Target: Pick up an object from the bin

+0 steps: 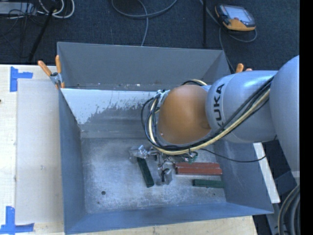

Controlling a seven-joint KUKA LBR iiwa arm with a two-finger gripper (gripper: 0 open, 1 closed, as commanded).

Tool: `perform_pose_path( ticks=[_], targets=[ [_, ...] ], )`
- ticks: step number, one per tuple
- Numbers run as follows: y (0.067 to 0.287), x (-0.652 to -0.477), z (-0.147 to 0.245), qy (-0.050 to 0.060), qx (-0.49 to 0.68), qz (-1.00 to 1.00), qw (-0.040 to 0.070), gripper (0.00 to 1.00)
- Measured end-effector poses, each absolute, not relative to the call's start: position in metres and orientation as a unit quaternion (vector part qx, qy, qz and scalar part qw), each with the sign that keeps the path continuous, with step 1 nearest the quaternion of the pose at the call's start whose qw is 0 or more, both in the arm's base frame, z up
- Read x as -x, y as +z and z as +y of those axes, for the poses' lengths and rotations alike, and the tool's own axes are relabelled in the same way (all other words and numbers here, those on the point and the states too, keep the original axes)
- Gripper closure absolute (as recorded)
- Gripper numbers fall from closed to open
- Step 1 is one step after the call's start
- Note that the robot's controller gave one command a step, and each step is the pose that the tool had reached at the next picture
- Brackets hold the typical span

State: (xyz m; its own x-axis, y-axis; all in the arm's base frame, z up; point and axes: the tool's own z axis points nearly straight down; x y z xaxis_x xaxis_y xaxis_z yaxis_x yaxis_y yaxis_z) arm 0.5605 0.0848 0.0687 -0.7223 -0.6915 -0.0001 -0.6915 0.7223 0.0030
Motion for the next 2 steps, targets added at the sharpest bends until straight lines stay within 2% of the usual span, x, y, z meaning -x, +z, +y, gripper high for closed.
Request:
perform_pose_path(
  ticks=[1,2],
  targets=[
    [0.0682,-0.5604,0.0852,-0.001,-0.37,-0.929,0.0,0.0],
    [0.0691,-0.5609,0.0854,-0.001,-0.37,-0.929,0.0,1.0]
  ],
)
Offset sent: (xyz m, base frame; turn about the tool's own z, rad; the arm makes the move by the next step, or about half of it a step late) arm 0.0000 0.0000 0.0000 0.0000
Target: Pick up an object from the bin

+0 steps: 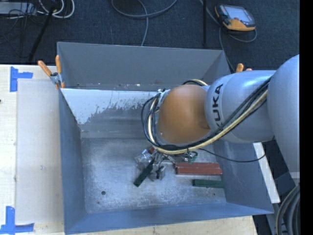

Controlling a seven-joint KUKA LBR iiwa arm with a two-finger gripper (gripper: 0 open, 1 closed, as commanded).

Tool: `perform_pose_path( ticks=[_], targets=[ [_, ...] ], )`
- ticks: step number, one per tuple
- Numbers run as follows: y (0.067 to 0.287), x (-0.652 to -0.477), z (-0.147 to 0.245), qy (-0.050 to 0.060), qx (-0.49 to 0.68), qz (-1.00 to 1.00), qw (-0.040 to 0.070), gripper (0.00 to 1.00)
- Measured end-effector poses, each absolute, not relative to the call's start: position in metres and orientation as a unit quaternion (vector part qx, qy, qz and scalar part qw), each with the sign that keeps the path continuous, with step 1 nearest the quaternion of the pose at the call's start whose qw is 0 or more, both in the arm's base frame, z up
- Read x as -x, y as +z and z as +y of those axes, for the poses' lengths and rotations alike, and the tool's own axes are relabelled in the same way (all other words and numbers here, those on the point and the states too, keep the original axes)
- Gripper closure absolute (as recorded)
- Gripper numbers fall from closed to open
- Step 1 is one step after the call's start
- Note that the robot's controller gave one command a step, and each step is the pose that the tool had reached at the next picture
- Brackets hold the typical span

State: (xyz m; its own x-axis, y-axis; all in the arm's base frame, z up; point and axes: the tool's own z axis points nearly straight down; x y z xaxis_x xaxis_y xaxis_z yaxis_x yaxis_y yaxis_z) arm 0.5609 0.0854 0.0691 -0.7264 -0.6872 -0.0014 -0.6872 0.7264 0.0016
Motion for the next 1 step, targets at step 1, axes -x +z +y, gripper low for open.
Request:
perform_pose_path(
  ticks=[1],
  targets=[
    [0.1028,-0.5615,0.0862,0.0,0.368,0.93,0.002,1.0]
  ],
)
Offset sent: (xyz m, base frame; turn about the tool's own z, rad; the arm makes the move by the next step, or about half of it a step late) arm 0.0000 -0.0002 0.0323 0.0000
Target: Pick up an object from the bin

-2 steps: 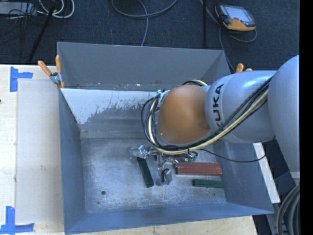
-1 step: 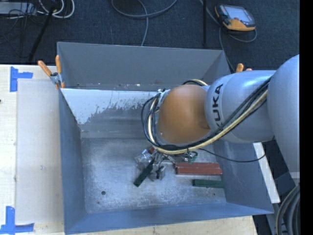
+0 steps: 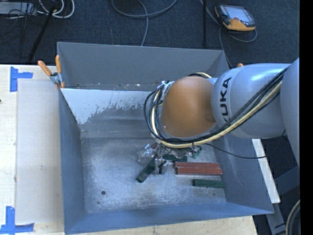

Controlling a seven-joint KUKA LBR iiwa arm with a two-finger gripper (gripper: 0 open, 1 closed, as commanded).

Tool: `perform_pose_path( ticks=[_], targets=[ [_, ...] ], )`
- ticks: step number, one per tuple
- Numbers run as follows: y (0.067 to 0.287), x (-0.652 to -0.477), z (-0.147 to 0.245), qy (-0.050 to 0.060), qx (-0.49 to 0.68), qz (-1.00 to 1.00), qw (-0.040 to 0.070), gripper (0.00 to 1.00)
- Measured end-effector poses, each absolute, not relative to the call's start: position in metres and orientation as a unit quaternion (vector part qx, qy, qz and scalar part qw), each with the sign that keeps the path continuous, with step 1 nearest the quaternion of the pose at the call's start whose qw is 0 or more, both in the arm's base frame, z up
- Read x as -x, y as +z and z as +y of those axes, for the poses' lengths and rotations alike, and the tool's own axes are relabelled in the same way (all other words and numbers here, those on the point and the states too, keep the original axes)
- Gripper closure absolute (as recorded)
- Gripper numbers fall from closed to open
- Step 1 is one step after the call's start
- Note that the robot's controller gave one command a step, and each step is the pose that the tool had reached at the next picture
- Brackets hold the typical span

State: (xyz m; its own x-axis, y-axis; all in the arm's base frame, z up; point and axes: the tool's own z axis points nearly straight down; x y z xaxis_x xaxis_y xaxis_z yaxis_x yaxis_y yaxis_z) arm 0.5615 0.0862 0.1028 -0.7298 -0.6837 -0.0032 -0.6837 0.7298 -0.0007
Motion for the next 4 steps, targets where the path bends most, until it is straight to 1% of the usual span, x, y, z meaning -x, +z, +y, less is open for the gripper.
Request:
perform_pose_path(
  ticks=[4],
  targets=[
    [0.157,-0.563,0.088,0.0,0.355,0.935,0.001,1.0]
  ],
)
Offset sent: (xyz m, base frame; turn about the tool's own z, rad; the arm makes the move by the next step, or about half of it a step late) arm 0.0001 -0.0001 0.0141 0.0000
